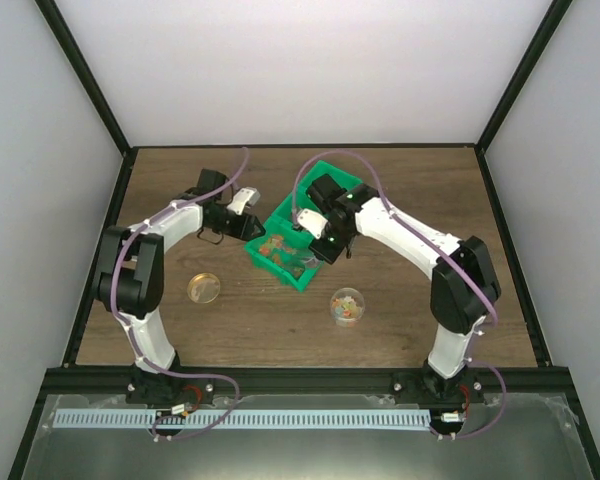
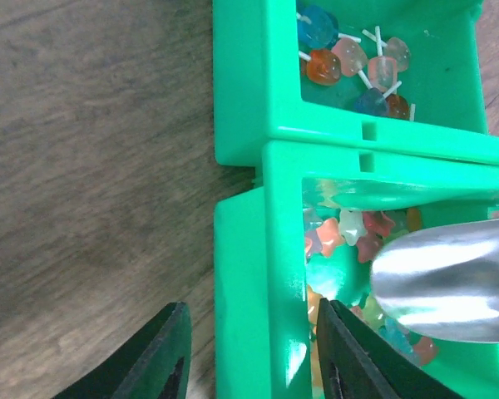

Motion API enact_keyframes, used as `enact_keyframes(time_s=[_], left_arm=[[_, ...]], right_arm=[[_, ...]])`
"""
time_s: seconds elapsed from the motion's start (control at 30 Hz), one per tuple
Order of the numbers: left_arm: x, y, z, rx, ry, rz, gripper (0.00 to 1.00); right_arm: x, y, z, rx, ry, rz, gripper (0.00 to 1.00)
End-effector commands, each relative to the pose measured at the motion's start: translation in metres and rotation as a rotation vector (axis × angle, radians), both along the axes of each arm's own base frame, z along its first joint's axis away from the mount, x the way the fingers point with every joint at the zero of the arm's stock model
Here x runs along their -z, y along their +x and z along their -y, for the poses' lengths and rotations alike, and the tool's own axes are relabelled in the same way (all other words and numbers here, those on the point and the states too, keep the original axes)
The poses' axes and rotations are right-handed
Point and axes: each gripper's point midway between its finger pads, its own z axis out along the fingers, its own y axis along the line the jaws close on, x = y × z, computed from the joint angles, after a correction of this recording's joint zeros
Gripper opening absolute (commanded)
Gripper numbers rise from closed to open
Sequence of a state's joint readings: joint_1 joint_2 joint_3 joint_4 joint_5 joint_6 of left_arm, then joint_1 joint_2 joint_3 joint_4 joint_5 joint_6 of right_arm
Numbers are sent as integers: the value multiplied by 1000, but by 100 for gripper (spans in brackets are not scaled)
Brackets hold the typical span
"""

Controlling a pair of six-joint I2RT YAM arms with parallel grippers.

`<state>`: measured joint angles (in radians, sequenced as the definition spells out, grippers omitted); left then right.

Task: Pack the candies

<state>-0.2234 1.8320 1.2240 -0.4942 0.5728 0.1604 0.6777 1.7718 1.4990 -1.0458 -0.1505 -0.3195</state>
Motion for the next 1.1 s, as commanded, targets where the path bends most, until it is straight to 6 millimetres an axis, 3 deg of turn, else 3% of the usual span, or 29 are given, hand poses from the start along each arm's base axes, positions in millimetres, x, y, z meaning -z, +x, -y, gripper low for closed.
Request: enact_keyframes(time_s=[0.0, 0.17, 0.53, 0.87, 1.07], left_arm=[[10, -6, 7, 14, -17, -28, 42], [14, -9, 14, 29, -23, -44, 29], [22, -17, 21, 68, -12, -59, 5], [25, -22, 27, 93, -30, -82, 4], [28, -23, 26, 94, -28, -96, 4]], right_arm=[[12, 7, -2, 22, -61, 5, 1], [27, 18, -12, 27, -86, 0, 1], [54, 20, -25, 27, -88, -27, 1], [72, 21, -35, 48, 35, 51, 1], [62, 20, -49, 43, 243, 173, 1]])
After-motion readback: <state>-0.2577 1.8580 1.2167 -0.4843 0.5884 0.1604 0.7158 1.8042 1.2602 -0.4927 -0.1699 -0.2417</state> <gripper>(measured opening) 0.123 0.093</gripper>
